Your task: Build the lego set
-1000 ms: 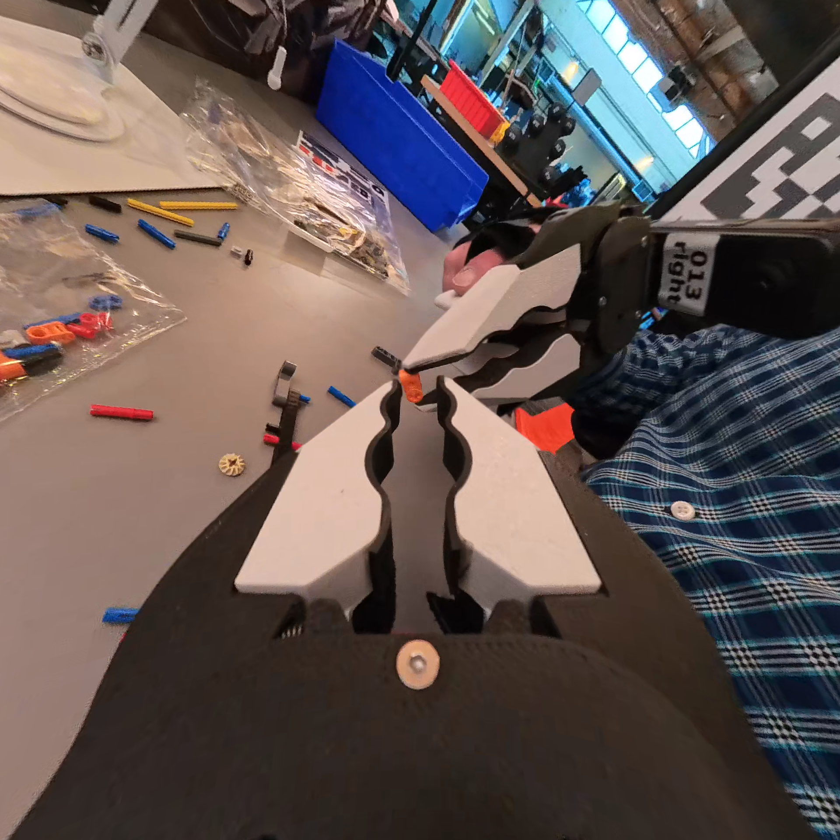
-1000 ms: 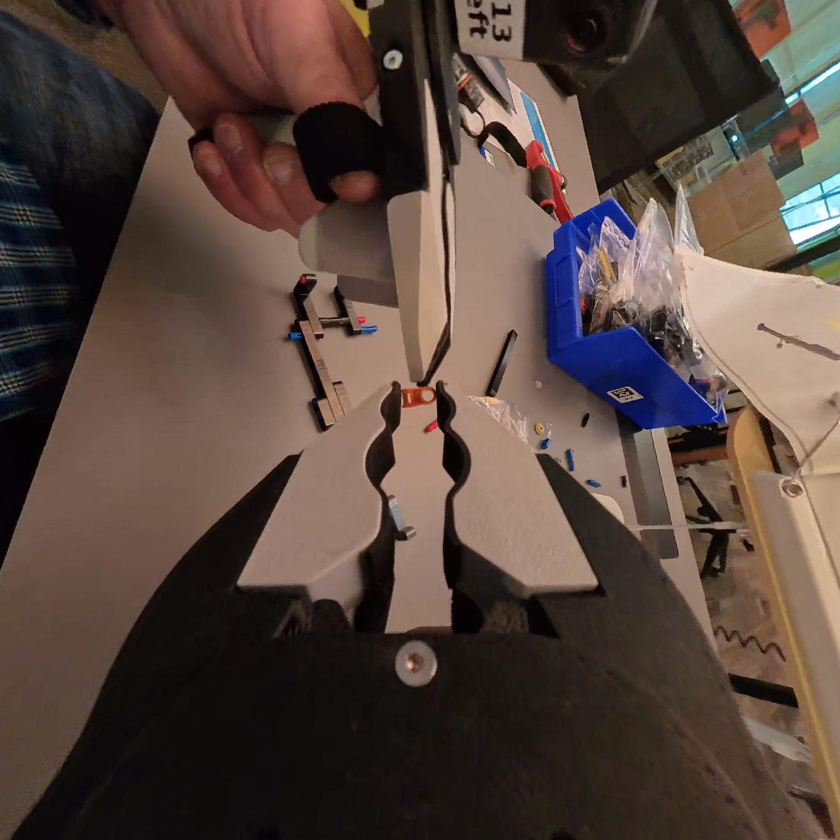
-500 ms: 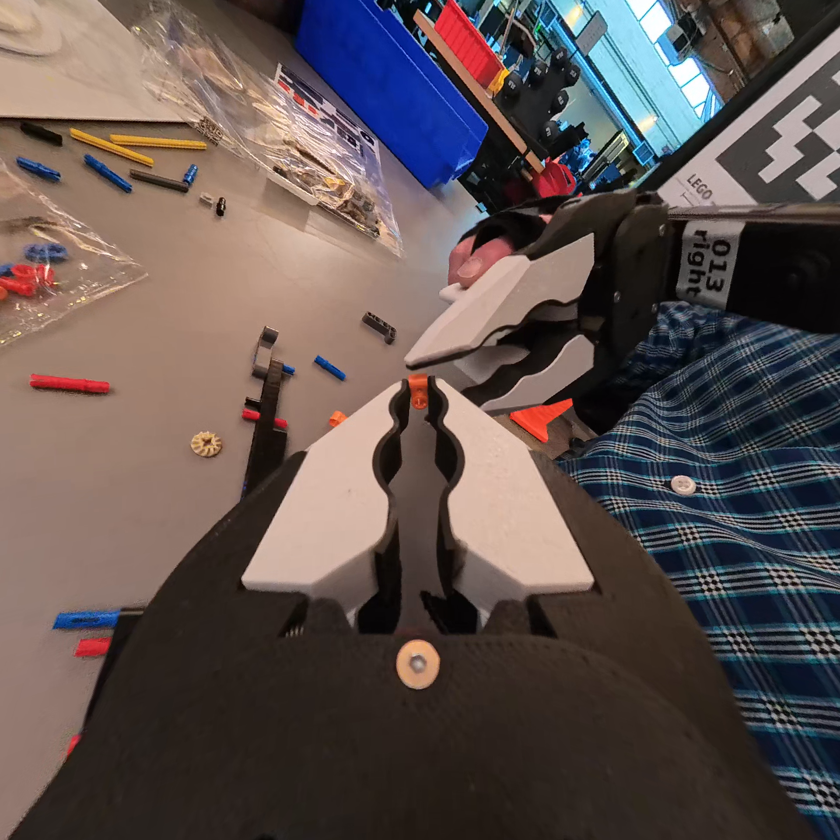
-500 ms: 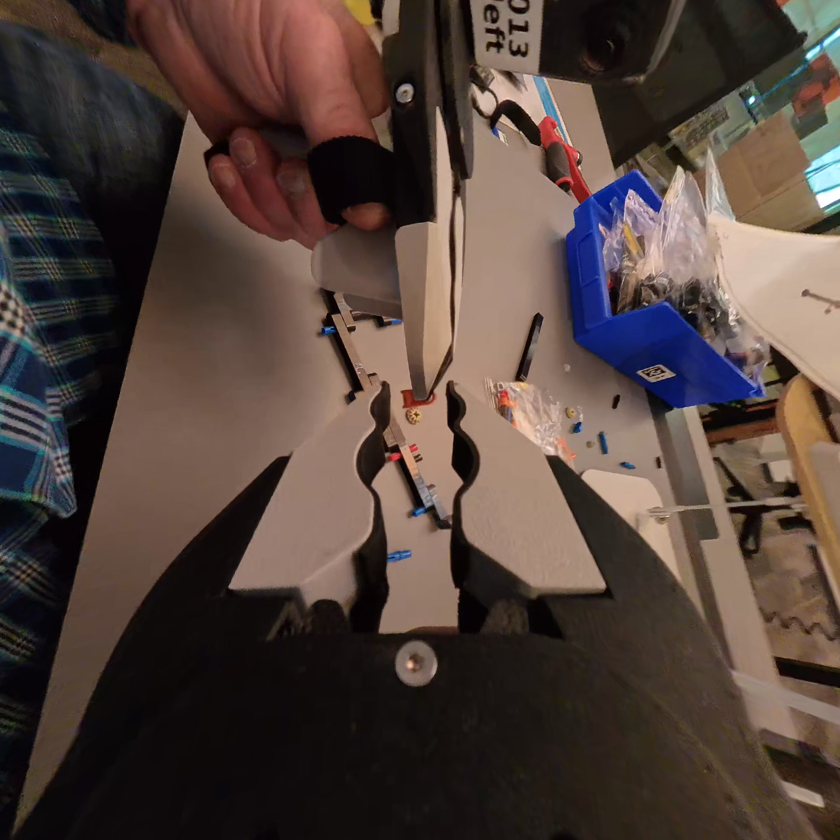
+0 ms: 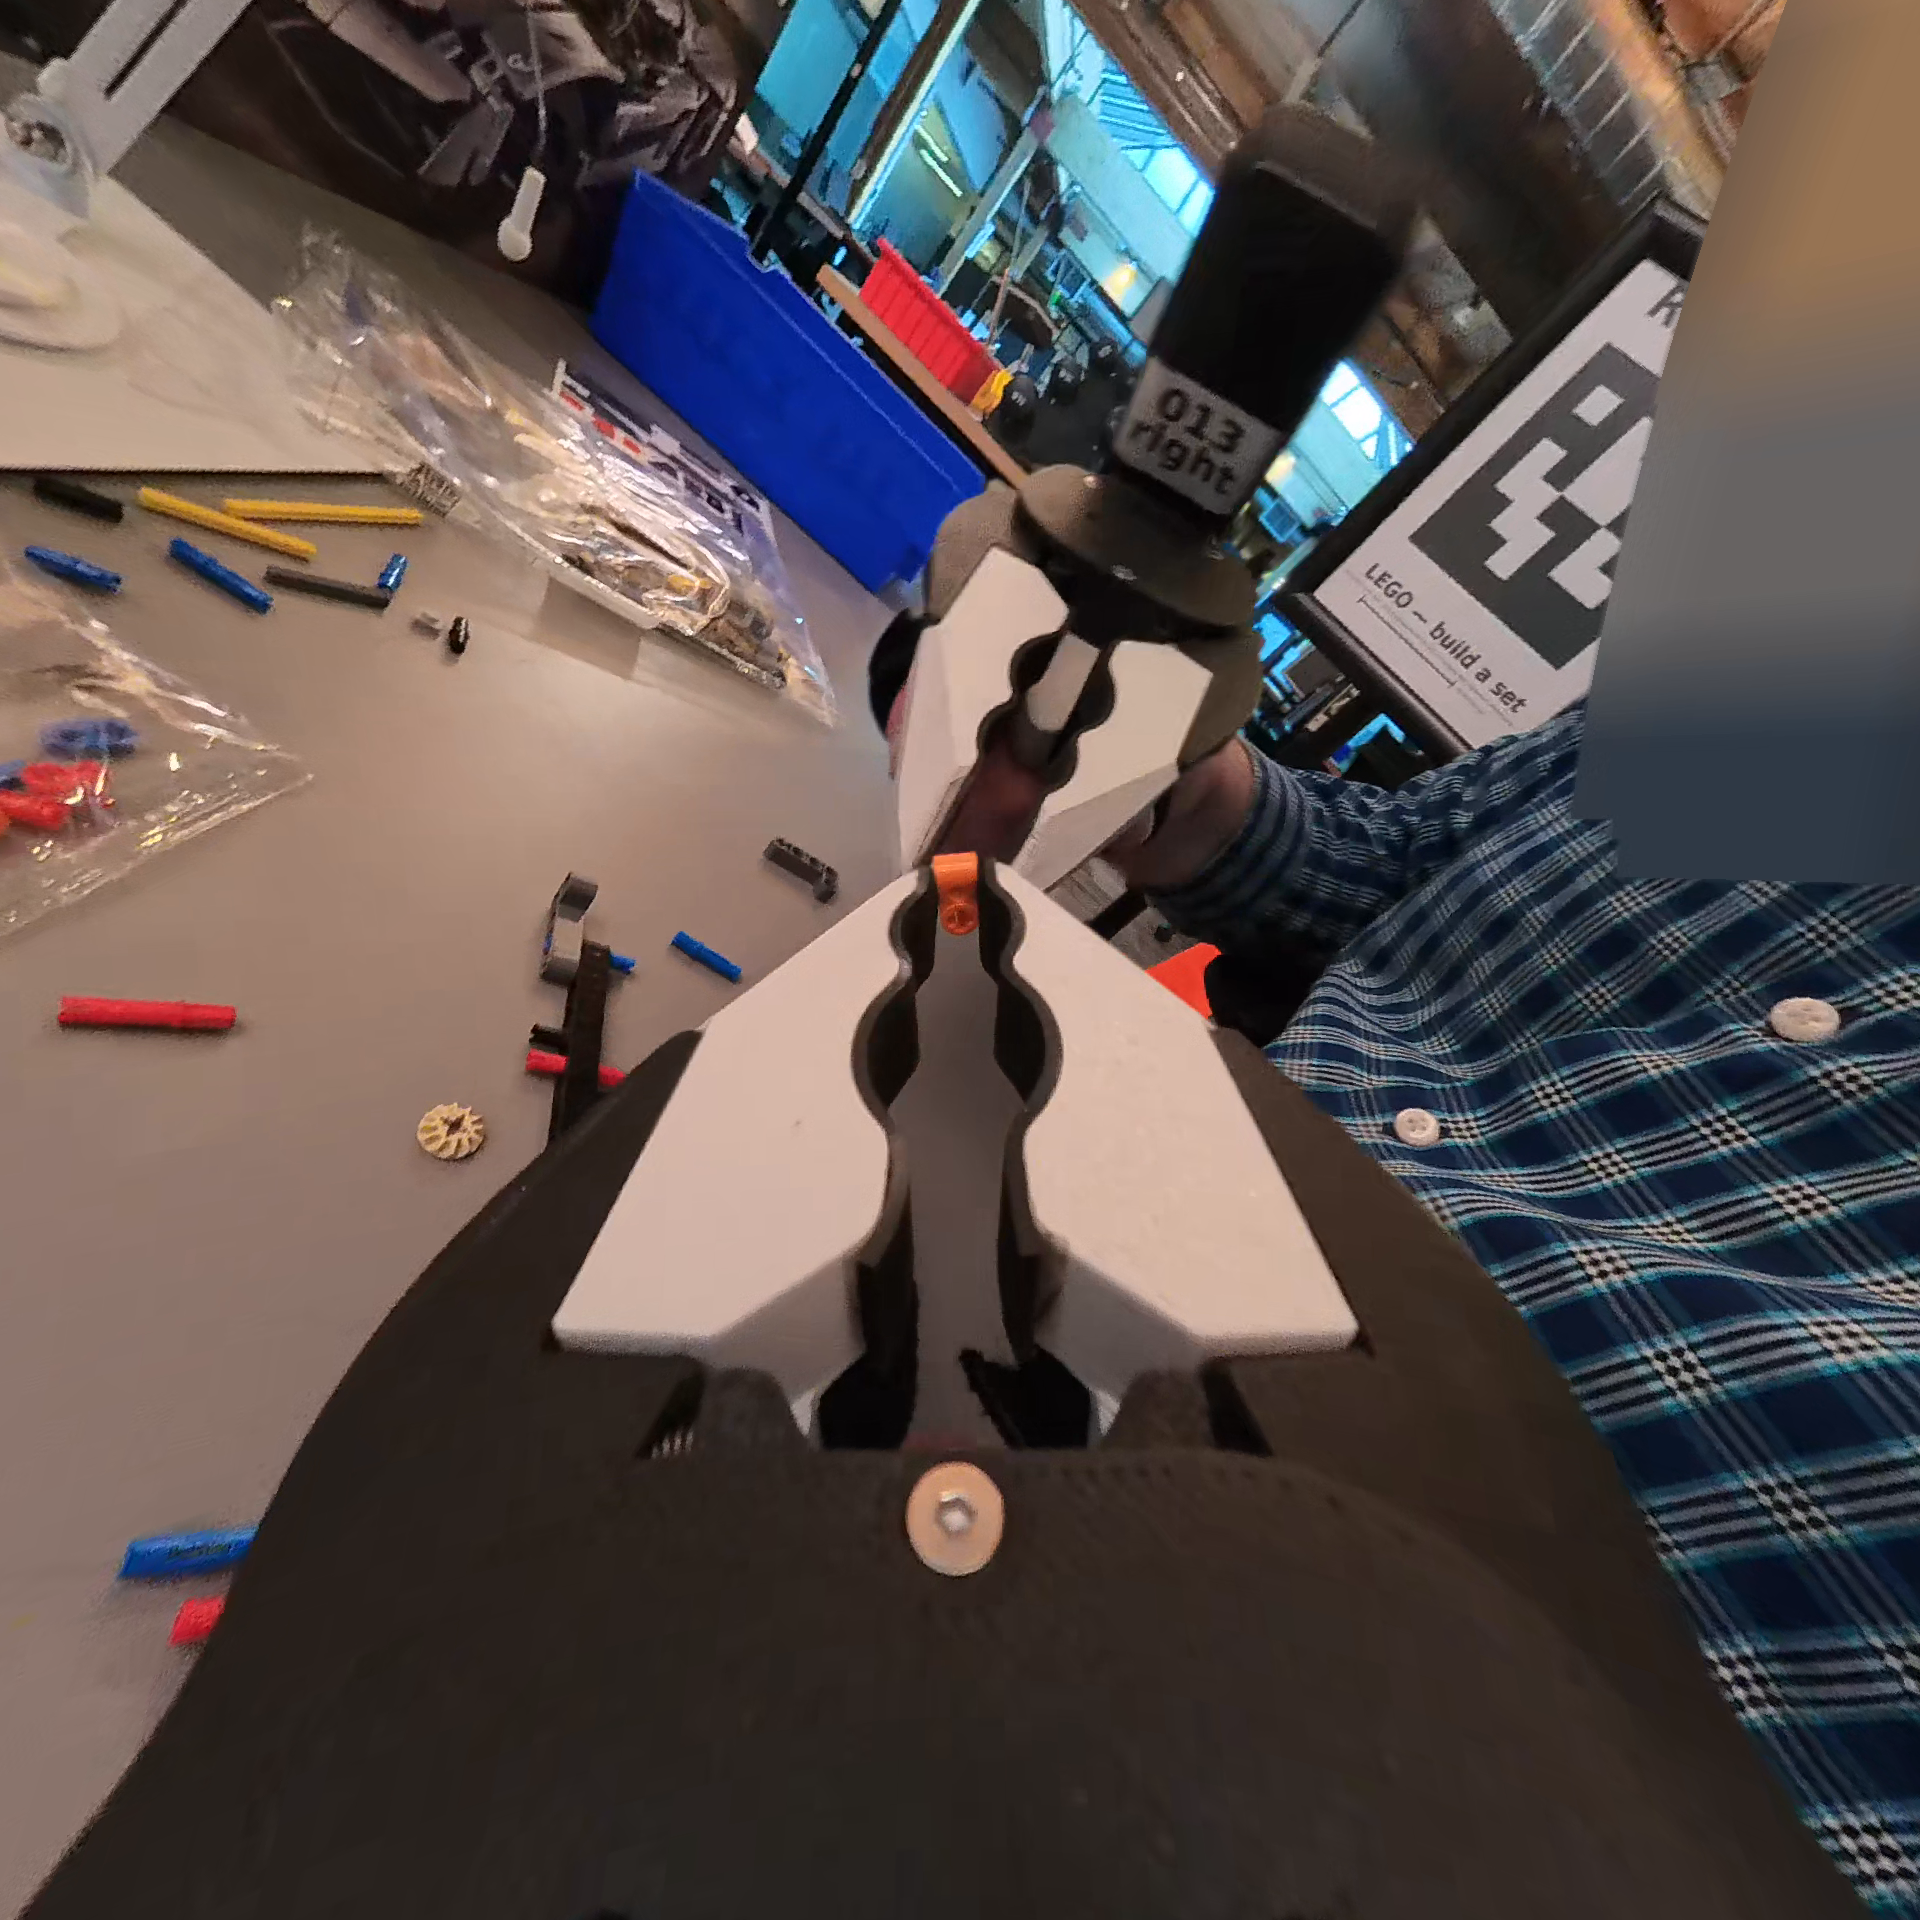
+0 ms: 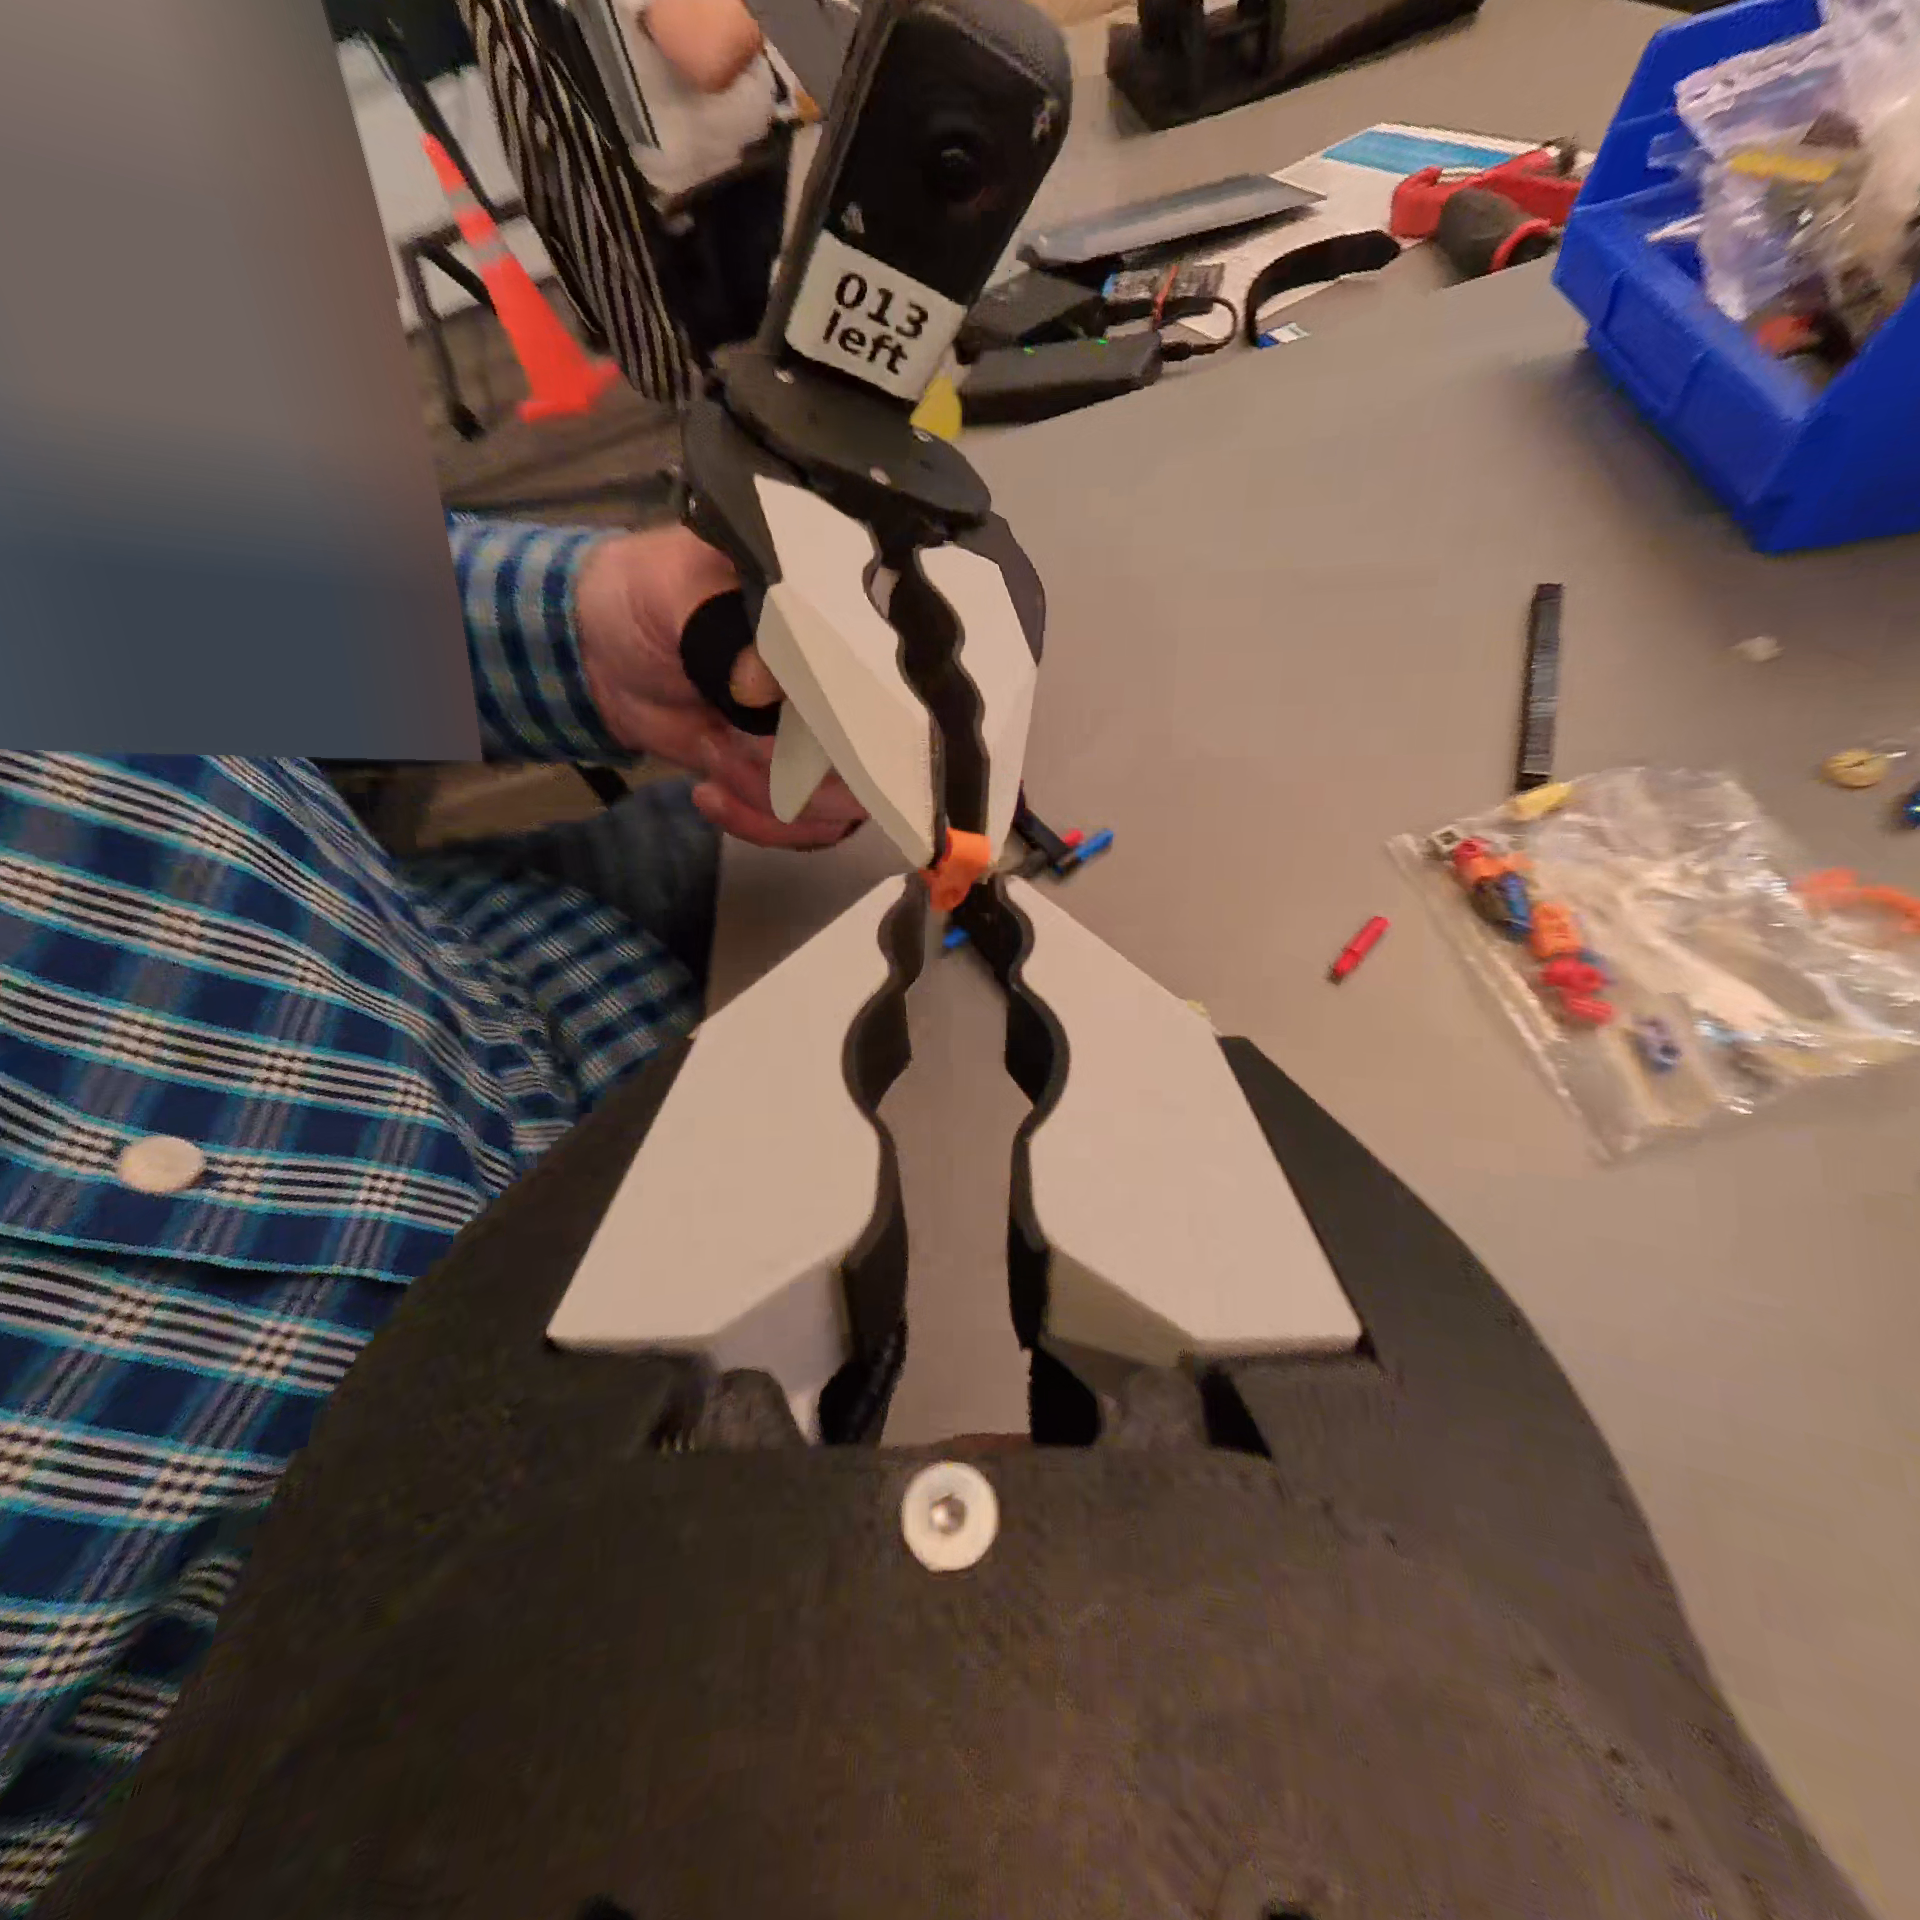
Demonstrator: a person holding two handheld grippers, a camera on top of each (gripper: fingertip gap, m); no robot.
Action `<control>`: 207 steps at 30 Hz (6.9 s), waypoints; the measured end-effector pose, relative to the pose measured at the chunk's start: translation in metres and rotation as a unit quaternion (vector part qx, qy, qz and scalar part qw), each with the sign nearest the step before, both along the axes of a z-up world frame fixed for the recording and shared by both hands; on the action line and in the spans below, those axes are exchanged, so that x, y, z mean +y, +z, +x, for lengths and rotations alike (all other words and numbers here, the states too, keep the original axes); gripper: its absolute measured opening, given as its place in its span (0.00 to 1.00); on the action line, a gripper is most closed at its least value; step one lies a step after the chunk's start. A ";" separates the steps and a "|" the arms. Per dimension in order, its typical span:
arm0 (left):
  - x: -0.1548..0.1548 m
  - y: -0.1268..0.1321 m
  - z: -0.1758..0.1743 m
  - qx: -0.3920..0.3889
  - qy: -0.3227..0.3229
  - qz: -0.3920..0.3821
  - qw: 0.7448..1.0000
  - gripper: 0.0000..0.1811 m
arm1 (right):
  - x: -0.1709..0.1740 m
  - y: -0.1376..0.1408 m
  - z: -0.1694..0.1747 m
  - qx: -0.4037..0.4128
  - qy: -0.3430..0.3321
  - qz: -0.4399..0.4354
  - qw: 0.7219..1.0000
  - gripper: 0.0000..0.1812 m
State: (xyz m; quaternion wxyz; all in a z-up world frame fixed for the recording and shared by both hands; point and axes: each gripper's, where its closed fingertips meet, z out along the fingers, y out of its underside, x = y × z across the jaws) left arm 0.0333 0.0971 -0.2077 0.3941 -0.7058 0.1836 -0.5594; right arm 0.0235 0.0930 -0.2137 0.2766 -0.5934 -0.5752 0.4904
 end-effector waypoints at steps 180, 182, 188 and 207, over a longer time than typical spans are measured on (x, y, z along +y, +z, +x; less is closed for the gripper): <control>0.044 0.003 0.025 -0.060 0.002 -0.094 0.994 0.12 | 0.075 0.020 0.031 0.128 -0.186 -0.251 0.941 0.27; 0.043 0.008 0.026 -0.064 -0.001 -0.082 0.995 0.12 | 0.075 0.023 0.030 0.139 -0.180 -0.260 0.938 0.26; 0.039 0.013 0.035 -0.061 -0.010 -0.063 0.996 0.12 | 0.072 0.034 0.031 0.175 -0.164 -0.284 0.928 0.17; 0.040 0.031 0.044 -0.084 0.000 -0.019 0.996 0.12 | 0.073 0.054 0.035 0.244 -0.158 -0.272 0.917 0.13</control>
